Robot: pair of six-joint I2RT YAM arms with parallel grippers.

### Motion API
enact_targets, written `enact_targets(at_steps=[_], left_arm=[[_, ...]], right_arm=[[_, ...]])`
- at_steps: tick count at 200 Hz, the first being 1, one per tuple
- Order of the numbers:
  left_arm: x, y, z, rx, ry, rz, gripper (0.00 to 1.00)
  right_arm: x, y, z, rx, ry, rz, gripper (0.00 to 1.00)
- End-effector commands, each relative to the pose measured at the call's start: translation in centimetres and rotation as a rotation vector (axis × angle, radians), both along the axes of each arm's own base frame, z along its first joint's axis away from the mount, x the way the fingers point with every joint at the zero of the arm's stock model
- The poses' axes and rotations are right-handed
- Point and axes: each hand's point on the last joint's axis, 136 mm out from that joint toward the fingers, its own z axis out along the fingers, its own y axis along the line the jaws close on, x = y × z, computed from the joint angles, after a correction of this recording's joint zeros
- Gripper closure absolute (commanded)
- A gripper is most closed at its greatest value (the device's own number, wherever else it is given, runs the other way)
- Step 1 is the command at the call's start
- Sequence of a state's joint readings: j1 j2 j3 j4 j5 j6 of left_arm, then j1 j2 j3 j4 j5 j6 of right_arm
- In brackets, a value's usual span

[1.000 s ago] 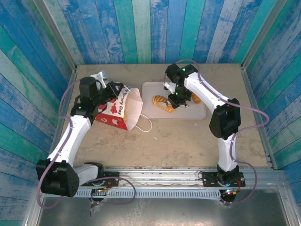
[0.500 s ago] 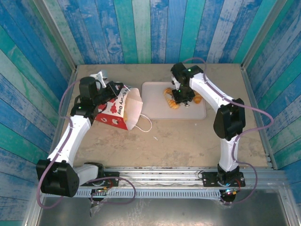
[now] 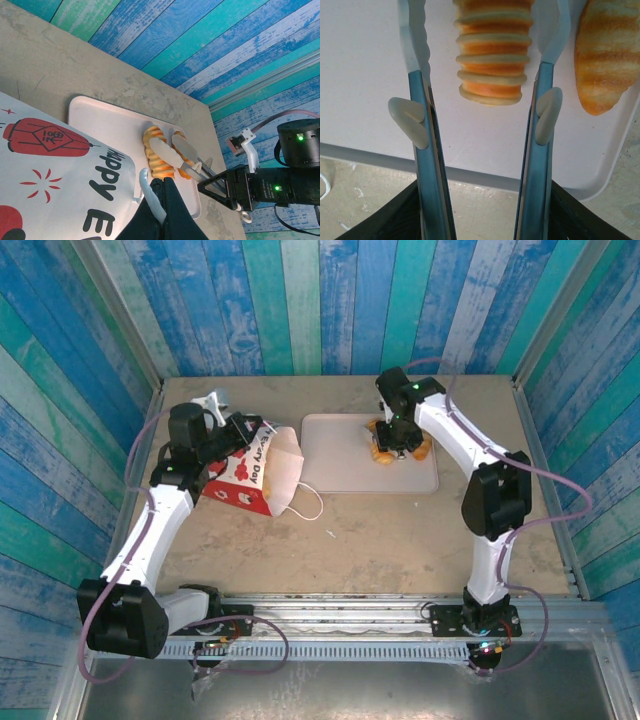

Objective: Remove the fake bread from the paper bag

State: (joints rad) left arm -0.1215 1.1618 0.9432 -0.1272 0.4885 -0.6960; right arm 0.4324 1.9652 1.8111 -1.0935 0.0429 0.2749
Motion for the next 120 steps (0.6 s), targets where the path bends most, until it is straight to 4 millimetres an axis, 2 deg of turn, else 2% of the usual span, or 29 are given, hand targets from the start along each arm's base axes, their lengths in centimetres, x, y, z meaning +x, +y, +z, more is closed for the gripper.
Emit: enact_targets(at_steps=[1,16,47,91,120], left_arm=[[-0.3,0.1,2.0,-0.011,-0.059,0.007,1.0],[-0.3,0.1,2.0,-0.017,-0.057,0.009,1.0],[-0.3,0.1,2.2,-0.026,-0.057,0.01,1.0],[-0.4,0.1,2.0,-0.033,-0.05,0.012,1.0],[-0.4,0.2,2.0,-0.034,-0.053,0.017,1.0]], right_arm=[[-1.1,-0.4,1.0,-0.011,0.002,0.028,0.44],[-1.2,-1.0,0.5,-0.043,0.014,0.023,0.44],[-1.3,-0.8,-0.6,-0.05,0.041,0.037,0.45],[-0.4,-1.7,-0.6,-0.103,0.006,-0.004,0.55],[0.0,-2.6,-0.8,-0.123,-0.007,-0.064,0.54]])
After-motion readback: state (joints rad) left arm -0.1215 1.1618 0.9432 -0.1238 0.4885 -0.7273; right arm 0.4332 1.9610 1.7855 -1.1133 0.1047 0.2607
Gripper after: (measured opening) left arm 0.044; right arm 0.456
